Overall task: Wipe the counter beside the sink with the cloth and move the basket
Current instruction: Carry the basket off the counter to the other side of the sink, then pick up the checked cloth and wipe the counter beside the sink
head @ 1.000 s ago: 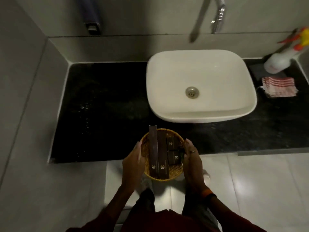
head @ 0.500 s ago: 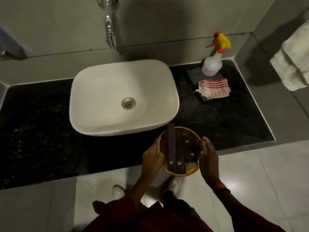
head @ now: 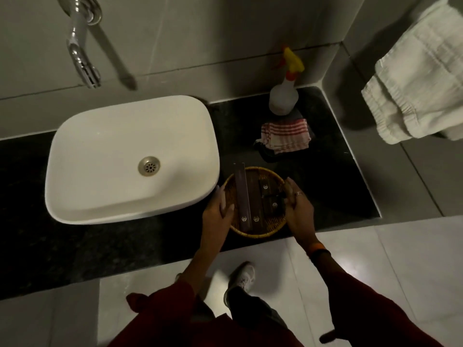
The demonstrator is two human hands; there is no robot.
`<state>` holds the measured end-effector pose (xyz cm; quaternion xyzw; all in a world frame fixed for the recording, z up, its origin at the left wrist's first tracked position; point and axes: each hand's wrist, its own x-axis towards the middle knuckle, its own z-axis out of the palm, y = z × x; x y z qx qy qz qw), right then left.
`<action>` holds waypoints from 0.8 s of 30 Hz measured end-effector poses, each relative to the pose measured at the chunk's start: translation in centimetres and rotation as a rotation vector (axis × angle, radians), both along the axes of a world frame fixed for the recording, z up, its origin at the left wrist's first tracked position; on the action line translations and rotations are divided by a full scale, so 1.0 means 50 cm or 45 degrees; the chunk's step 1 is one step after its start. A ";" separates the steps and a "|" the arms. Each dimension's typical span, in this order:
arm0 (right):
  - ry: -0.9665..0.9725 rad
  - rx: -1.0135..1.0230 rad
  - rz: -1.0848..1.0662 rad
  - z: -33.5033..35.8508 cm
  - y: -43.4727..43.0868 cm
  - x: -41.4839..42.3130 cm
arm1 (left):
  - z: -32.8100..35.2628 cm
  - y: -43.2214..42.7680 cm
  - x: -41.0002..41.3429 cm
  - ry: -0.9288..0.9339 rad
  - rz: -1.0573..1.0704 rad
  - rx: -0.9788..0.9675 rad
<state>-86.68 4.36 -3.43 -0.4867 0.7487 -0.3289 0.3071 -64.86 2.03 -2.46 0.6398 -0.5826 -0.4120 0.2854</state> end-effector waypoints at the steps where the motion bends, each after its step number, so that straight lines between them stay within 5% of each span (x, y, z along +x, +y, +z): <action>1: -0.038 -0.004 -0.011 0.000 -0.005 -0.010 | 0.006 0.006 -0.014 -0.050 -0.014 -0.061; 6: -0.152 -0.045 -0.240 0.016 -0.098 -0.072 | 0.038 -0.035 -0.109 -0.239 -0.168 -0.524; 12: 0.312 0.098 -0.105 0.019 -0.340 -0.168 | 0.035 -0.322 -0.258 -0.179 -0.247 -0.279; 18: 0.489 0.365 -0.103 -0.020 -0.429 -0.211 | -0.034 -0.482 -0.341 -0.553 -0.327 0.028; 24: -0.148 0.107 -0.444 0.029 -0.414 -0.195 | 0.001 -0.462 -0.325 -0.001 -0.085 0.141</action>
